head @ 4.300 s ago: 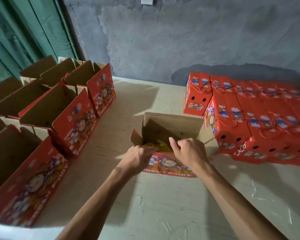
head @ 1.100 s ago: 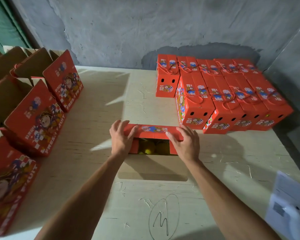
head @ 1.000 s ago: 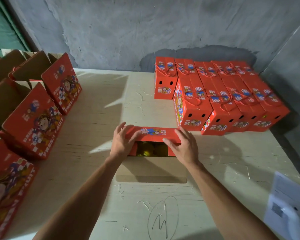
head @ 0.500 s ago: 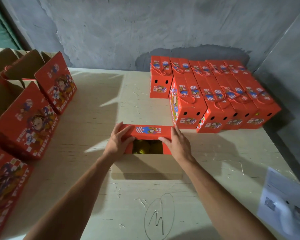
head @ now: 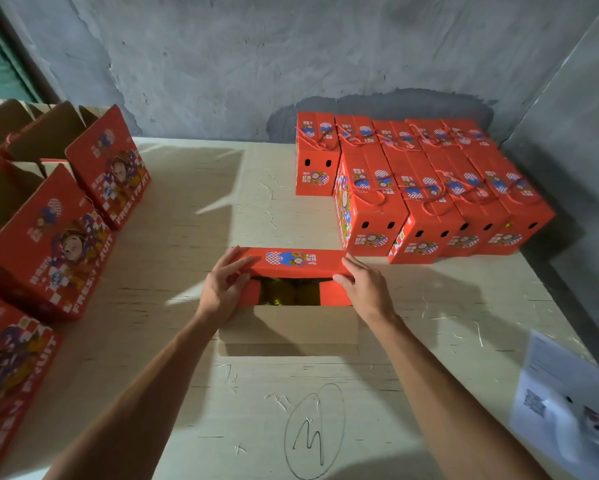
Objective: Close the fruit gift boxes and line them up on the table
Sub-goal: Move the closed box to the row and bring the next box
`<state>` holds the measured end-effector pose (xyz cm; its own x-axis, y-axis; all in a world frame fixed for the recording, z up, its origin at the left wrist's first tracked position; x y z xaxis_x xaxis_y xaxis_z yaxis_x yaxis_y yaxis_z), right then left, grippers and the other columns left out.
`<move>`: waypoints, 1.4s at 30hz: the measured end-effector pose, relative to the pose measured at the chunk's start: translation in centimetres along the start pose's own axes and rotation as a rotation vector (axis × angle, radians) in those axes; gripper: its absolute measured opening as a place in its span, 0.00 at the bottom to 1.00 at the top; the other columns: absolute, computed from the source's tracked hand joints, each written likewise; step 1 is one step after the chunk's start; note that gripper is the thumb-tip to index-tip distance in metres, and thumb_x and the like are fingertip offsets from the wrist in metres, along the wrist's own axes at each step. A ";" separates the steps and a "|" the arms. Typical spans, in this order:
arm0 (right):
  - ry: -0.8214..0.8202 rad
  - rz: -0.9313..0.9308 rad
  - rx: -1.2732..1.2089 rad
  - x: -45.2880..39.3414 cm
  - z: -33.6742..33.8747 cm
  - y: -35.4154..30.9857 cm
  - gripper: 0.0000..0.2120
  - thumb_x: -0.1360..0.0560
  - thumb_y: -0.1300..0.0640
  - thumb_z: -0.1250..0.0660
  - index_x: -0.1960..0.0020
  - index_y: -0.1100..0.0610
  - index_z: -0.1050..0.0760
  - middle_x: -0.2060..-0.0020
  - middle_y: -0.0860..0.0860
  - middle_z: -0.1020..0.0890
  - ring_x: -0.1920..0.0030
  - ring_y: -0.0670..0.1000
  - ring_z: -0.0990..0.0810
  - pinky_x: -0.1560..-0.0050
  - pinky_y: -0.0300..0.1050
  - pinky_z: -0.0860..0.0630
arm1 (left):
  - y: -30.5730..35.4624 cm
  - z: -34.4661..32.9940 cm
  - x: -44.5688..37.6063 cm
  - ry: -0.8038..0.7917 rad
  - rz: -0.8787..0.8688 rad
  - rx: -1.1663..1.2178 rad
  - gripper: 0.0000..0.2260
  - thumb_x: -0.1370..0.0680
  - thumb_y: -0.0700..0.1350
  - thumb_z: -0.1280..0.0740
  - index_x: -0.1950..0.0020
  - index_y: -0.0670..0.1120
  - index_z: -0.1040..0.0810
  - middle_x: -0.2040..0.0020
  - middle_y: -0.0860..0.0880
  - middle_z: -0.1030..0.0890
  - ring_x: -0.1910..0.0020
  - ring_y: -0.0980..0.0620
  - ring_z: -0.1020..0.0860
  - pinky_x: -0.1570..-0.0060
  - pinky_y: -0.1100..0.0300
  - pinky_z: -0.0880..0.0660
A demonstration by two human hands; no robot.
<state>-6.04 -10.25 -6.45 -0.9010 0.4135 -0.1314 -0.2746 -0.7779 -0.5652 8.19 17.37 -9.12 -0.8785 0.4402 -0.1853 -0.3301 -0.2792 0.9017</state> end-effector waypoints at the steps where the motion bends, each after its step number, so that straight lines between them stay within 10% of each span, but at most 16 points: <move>1: 0.005 0.001 -0.013 0.0 0.0 0.0 0.25 0.22 0.56 0.26 0.28 0.64 0.26 0.27 0.58 0.27 0.27 0.55 0.26 0.25 0.48 0.32 | -0.2 0.2 0.4 0.022 0.006 0.056 0.22 0.20 0.36 0.31 0.37 0.62 0.17 0.23 0.54 0.29 0.24 0.55 0.33 0.30 0.63 0.32; 8: 0.014 0.043 0.012 0.5 -0.3 0.2 0.22 0.19 0.56 0.30 0.29 0.64 0.25 0.26 0.58 0.27 0.28 0.56 0.26 0.27 0.51 0.30 | -0.2 0.7 1.1 0.085 -0.001 0.049 0.21 0.20 0.33 0.39 0.35 0.52 0.16 0.24 0.54 0.28 0.26 0.63 0.31 0.34 0.73 0.33; 21: 0.047 -0.023 0.058 0.8 -0.6 -0.3 0.20 0.20 0.53 0.29 0.33 0.64 0.21 0.27 0.57 0.26 0.30 0.55 0.23 0.31 0.51 0.26 | 0.4 3.6 0.7 0.219 -0.009 -0.362 0.07 0.25 0.44 0.23 0.48 0.54 0.11 0.48 0.57 0.16 0.51 0.56 0.18 0.47 0.60 0.23; 42: 0.208 -0.345 -0.408 1.4 -0.9 2.4 0.17 0.21 0.55 0.28 0.33 0.59 0.20 0.41 0.55 0.15 0.39 0.54 0.17 0.36 0.54 0.23 | -3.5 1.9 1.6 0.304 0.497 0.059 0.17 0.27 0.52 0.22 0.67 0.47 0.27 0.65 0.56 0.20 0.66 0.54 0.24 0.63 0.57 0.28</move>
<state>-7.69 -11.09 -8.78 -0.6858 0.7276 -0.0177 -0.3517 -0.3526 -0.8671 8.56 20.71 -11.79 -0.9856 0.0016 0.1693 0.1589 -0.3372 0.9279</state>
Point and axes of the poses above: each hand's wrist, its own x-axis away from the middle knuckle, its own z-axis out of the back of the hand, y = z × x, the point moved 8 cm from there along -x, towards the middle knuckle
